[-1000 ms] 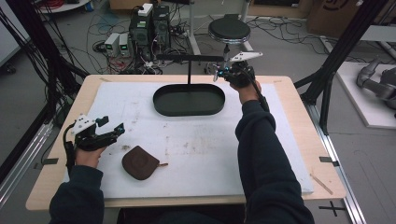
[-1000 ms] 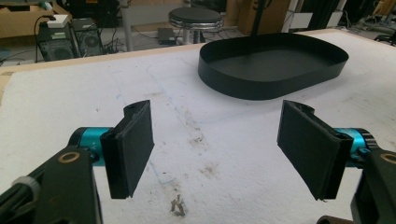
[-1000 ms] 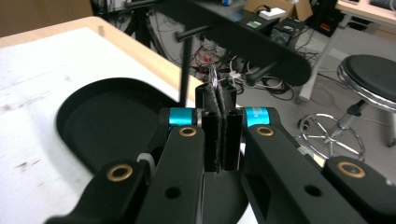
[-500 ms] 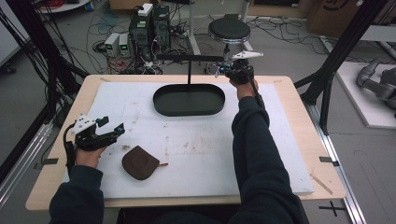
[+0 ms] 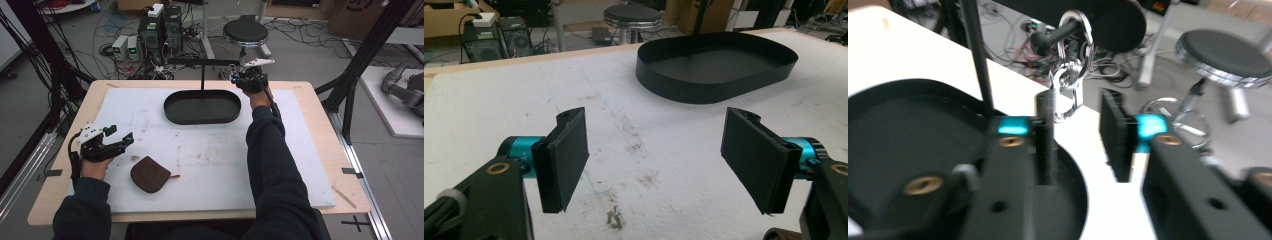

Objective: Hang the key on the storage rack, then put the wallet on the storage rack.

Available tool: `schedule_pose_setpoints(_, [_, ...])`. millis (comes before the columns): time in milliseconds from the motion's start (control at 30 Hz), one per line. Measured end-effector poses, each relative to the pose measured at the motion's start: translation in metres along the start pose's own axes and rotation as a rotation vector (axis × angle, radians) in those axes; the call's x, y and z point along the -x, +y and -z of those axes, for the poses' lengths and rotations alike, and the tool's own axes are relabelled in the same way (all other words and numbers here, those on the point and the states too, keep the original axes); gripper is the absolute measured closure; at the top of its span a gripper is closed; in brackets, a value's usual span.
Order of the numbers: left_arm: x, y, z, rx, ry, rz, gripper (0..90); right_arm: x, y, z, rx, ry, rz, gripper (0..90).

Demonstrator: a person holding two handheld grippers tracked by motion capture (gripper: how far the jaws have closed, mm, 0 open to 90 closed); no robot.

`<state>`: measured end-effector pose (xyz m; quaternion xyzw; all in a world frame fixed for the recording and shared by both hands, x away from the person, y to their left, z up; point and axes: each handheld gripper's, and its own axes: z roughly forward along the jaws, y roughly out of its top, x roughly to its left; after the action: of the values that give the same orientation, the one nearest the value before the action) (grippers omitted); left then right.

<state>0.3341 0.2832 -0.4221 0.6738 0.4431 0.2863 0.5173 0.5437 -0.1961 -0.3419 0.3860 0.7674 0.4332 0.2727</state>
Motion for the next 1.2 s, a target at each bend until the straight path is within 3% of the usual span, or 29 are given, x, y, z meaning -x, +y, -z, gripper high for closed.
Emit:
schedule_pose_setpoints(67, [0.0, 0.0, 0.0, -0.001, -0.001, 0.0, 26.8, 0.0, 0.001, 0.005, 0.009, 0.012, -0.007, 48.4])
schedule_pose_setpoints(133, [0.001, 0.0, 0.0, -0.003, -0.004, -0.003, 26.8, 0.0, 0.001, 0.008, 0.01, 0.031, -0.01, 46.1])
schedule_pose_setpoints(167, [0.001, -0.001, -0.001, -0.003, -0.009, -0.002, 26.8, -0.001, 0.003, 0.016, 0.003, 0.072, -0.005, 39.4])
schedule_pose_setpoints(267, [0.002, -0.001, -0.001, -0.008, -0.017, 0.0, 26.8, -0.005, 0.003, 0.027, 0.013, 0.088, 0.006, 35.7])
schedule_pose_setpoints(300, [0.002, -0.001, -0.002, -0.005, -0.021, 0.002, 26.8, -0.009, 0.001, 0.041, 0.039, 0.101, 0.018, 31.6])
schedule_pose_setpoints(333, [0.002, -0.001, -0.002, -0.005, -0.021, 0.002, 26.8, -0.009, 0.001, 0.041, 0.039, 0.101, 0.018, 31.6])
schedule_pose_setpoints(367, [0.002, -0.001, -0.002, -0.005, -0.024, -0.002, 26.8, -0.01, -0.002, 0.055, 0.029, 0.115, 0.022, 28.3])
schedule_pose_setpoints(433, [0.003, -0.001, -0.001, -0.003, -0.025, 0.002, 26.8, -0.011, -0.003, 0.063, 0.0, 0.116, 0.029, 26.4])
schedule_pose_setpoints(467, [0.003, -0.001, -0.001, 0.0, -0.026, 0.004, 26.8, -0.014, -0.009, 0.078, 0.019, 0.113, 0.058, 25.7])
schedule_pose_setpoints(533, [0.003, -0.001, -0.001, 0.003, -0.026, 0.003, 26.8, -0.018, -0.017, 0.092, 0.026, 0.129, 0.058, 25.2])
schedule_pose_setpoints(600, [0.004, 0.0, 0.0, 0.007, -0.03, 0.001, 26.8, -0.022, -0.024, 0.101, -0.005, 0.115, 0.056, 21.4])
schedule_pose_setpoints(633, [0.005, 0.0, 0.0, 0.007, -0.032, -0.001, 26.8, -0.025, -0.03, 0.106, 0.018, 0.115, 0.063, 21.6])
schedule_pose_setpoints(667, [0.005, 0.0, 0.0, 0.007, -0.032, -0.001, 26.8, -0.026, -0.032, 0.109, 0.008, 0.12, 0.064, 21.5])
schedule_pose_setpoints(700, [0.006, -0.001, 0.001, 0.003, -0.033, -0.005, 26.8, -0.029, -0.035, 0.111, -0.037, 0.104, 0.065, 21.5])
schedule_pose_setpoints(767, [0.006, 0.0, 0.002, 0.003, -0.031, -0.008, 26.8, -0.033, -0.045, 0.115, 0.005, 0.11, 0.072, 22.2])
schedule_pose_setpoints(1000, [0.01, 0.002, -0.001, 0.004, -0.037, -0.015, 26.8, -0.032, -0.064, 0.12, -0.033, 0.129, 0.056, 20.8])
schedule_pose_setpoints(1200, [0.01, 0.002, -0.001, 0.003, -0.054, -0.01, 26.8, -0.036, -0.08, 0.13, -0.005, 0.133, 0.051, 20.8])
